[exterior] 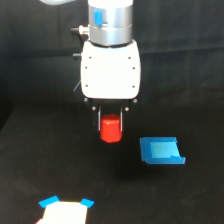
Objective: Pick up the red object from the table
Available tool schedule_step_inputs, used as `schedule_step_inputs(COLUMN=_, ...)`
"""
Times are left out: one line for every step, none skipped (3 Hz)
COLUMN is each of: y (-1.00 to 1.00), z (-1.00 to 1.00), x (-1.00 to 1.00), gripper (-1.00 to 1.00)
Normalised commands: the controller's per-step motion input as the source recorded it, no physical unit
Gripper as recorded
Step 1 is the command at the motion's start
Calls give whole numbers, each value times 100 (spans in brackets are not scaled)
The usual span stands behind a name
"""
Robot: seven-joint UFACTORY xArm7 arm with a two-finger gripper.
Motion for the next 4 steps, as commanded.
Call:
schedule_step_inputs(y=-44, z=-15, x=-15, gripper=-100)
schedule_step_inputs(y=35, z=-17, x=-19, gripper=-100)
schedule_step_inputs(y=7, z=-13, x=17, gripper=-93)
schedule_step_inputs(y=-16, z=10, x=36, gripper=-100)
